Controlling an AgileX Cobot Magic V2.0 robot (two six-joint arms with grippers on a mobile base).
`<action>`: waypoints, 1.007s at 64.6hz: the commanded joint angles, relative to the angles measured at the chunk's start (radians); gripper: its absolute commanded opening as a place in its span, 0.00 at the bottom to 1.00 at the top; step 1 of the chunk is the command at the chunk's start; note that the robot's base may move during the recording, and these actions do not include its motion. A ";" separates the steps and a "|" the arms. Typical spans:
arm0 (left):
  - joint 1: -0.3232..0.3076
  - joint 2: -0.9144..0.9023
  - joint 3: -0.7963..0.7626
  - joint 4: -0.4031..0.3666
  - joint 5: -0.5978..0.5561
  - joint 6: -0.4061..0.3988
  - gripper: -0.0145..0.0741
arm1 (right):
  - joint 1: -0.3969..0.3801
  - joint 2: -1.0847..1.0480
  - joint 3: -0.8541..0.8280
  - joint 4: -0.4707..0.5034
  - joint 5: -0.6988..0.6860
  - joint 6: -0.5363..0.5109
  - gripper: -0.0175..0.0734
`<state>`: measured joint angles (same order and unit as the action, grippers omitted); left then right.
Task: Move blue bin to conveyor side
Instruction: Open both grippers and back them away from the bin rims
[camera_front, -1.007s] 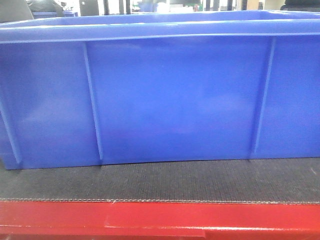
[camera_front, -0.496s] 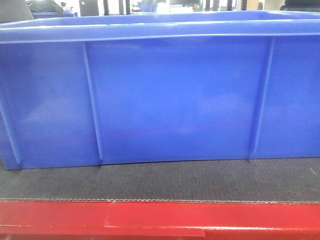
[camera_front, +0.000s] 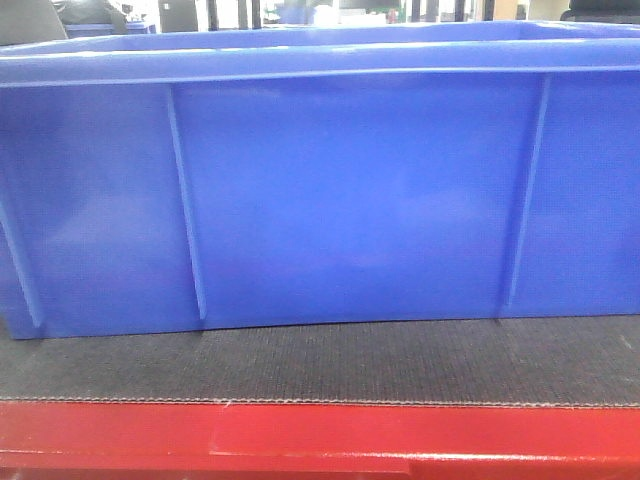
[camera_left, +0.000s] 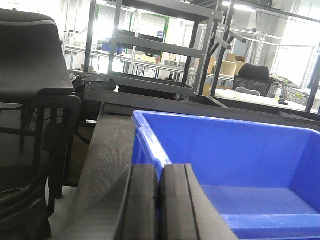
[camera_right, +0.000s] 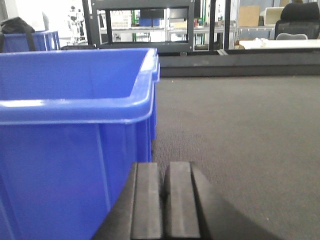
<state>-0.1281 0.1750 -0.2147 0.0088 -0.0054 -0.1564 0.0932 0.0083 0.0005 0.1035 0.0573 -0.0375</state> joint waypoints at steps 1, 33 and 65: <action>-0.008 -0.005 0.002 -0.001 -0.014 -0.006 0.15 | -0.005 -0.008 -0.001 -0.003 -0.035 -0.007 0.09; -0.008 -0.005 0.002 -0.001 -0.014 -0.006 0.15 | -0.005 -0.008 -0.001 -0.003 -0.036 -0.007 0.09; 0.151 -0.153 0.152 0.098 0.047 0.051 0.15 | -0.005 -0.008 -0.001 -0.003 -0.036 -0.007 0.09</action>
<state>-0.0059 0.0774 -0.1008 0.1139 0.0503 -0.1181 0.0932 0.0083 0.0005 0.1035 0.0460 -0.0375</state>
